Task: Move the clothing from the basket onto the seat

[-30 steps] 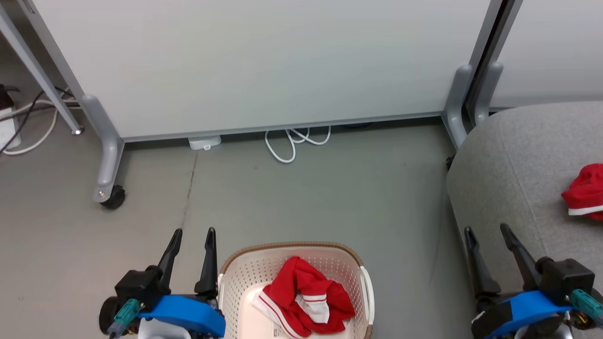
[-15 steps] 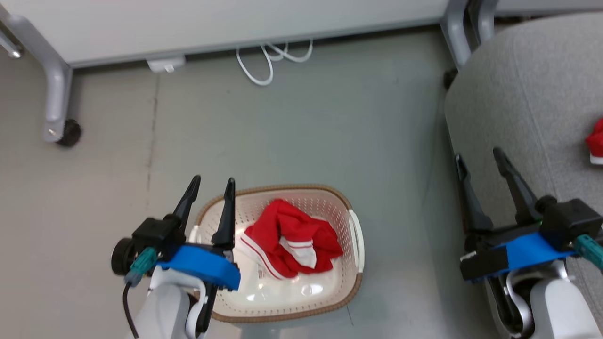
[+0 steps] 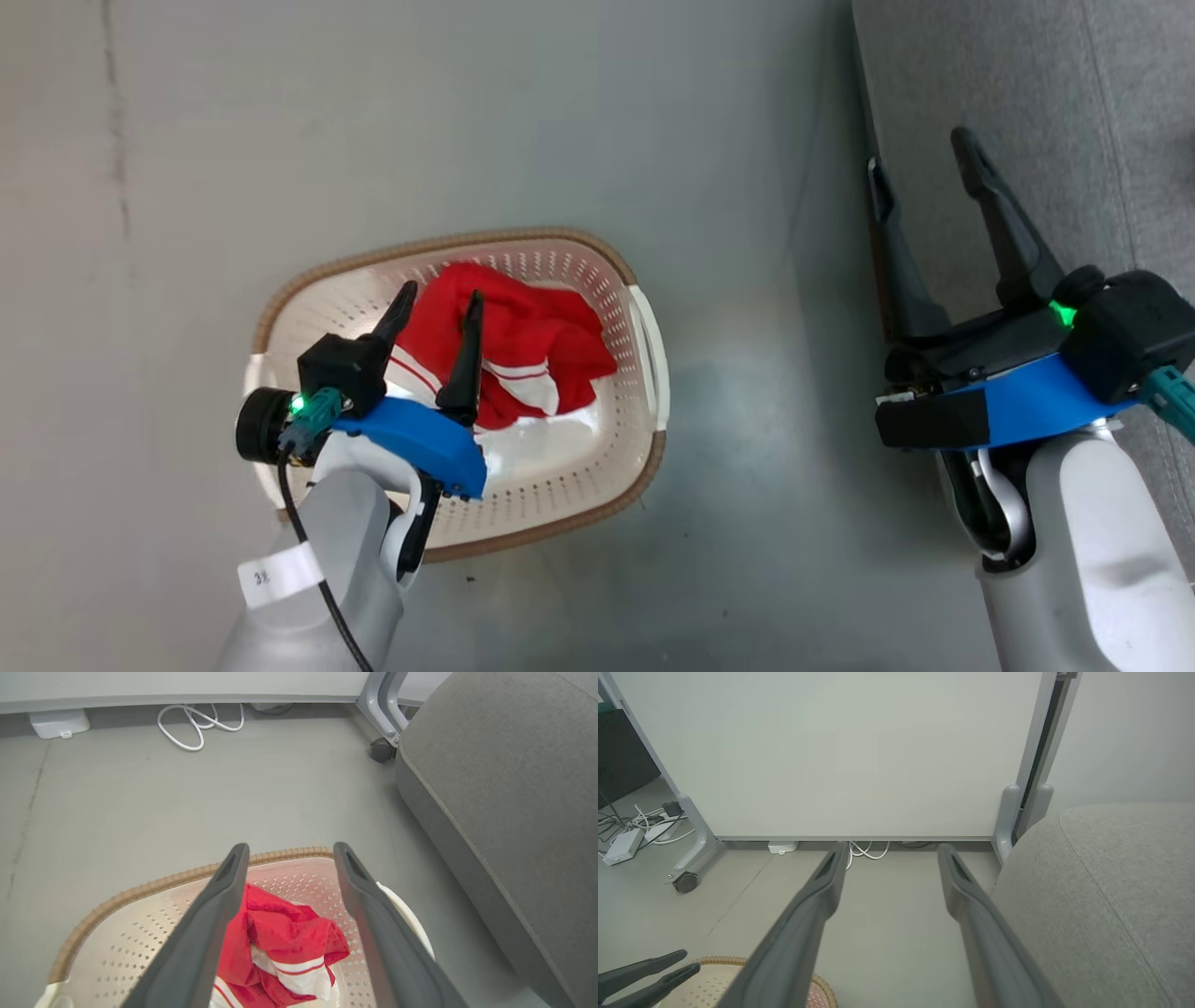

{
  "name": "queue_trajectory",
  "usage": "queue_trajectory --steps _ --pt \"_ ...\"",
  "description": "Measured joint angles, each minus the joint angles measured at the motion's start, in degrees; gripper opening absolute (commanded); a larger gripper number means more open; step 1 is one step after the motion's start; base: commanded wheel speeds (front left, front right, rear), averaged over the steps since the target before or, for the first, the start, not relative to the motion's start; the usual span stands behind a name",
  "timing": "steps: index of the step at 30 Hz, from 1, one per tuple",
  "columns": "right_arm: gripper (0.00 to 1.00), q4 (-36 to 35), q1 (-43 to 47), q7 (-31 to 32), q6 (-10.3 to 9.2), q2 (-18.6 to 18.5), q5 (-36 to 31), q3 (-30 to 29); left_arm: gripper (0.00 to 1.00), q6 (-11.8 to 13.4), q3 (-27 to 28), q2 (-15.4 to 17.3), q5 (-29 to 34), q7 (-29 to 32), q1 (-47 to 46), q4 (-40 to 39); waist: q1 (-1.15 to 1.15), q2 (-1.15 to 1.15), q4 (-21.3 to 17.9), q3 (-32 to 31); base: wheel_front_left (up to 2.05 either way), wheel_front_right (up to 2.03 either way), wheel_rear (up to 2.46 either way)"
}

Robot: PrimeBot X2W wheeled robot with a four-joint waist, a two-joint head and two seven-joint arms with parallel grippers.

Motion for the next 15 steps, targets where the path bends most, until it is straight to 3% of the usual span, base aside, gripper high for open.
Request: queue_trajectory --steps 15 --pt "1.00 -1.23 -1.19 -1.72 0.00 0.52 1.65 2.83 1.00 0.86 1.55 -0.38 -3.19 -0.01 -10.16 15.50 -0.01 0.00 -6.10 11.81 0.00 0.00 0.00"
